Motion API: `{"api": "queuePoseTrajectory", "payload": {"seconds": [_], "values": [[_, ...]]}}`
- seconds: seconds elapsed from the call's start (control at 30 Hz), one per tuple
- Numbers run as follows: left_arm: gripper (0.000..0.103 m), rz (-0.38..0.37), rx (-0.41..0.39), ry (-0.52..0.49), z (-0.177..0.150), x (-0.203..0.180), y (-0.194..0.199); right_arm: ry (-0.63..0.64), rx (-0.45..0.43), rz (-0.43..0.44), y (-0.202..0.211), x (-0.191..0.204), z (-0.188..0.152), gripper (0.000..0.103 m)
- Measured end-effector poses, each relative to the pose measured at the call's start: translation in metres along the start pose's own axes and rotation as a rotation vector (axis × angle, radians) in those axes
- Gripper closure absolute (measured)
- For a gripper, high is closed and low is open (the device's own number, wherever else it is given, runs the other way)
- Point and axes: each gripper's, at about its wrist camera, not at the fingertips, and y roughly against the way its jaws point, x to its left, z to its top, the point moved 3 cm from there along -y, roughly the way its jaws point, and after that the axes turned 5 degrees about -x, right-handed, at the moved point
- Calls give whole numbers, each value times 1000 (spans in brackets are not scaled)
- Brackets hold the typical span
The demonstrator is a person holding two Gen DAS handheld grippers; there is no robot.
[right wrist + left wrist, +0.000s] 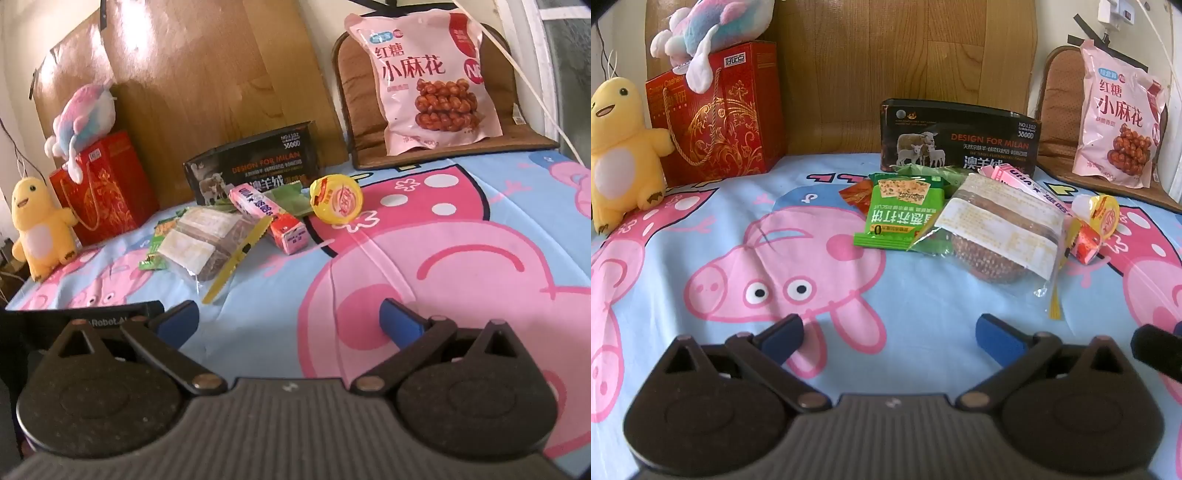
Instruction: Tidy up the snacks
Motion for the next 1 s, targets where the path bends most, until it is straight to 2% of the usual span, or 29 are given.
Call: {"api": "queuePoseTrajectory", "payload": {"seconds": [0.1, 0.23, 0.3, 0.4, 0.47, 0.53, 0.6, 0.77, 0.9, 1.0], "values": [[0, -2, 3, -2, 0, 0, 1, 11, 7, -4, -2, 2, -1, 0], [0, -17, -12, -10, -3, -1, 6, -60, -25, 23, 4, -4, 2, 0], [0, -39, -25, -18, -7, -2, 13, -83, -41, 32, 5, -8, 1, 0], [0, -95, -45, 24, -10, 6, 20, -92, -42, 23, 4, -9, 1, 0], [0, -135, -52, 53, -12, 14, 25, -72, -42, 4, 4, -7, 1, 7], [0, -147, -50, 68, -13, 25, 30, -45, -41, 11, 4, -4, 1, 35], [0, -147, -65, 82, -15, 35, 36, -2, -48, 58, 2, 3, 4, 42], [0, -147, -89, 152, -18, 60, 43, 167, -66, 148, -17, 33, 28, 41], [0, -188, -80, 195, -19, 68, 38, 134, -22, 223, -58, 41, 61, 41], [1, -191, -71, 170, -18, 64, 36, 156, 54, 257, -93, 48, 75, 42]]}}
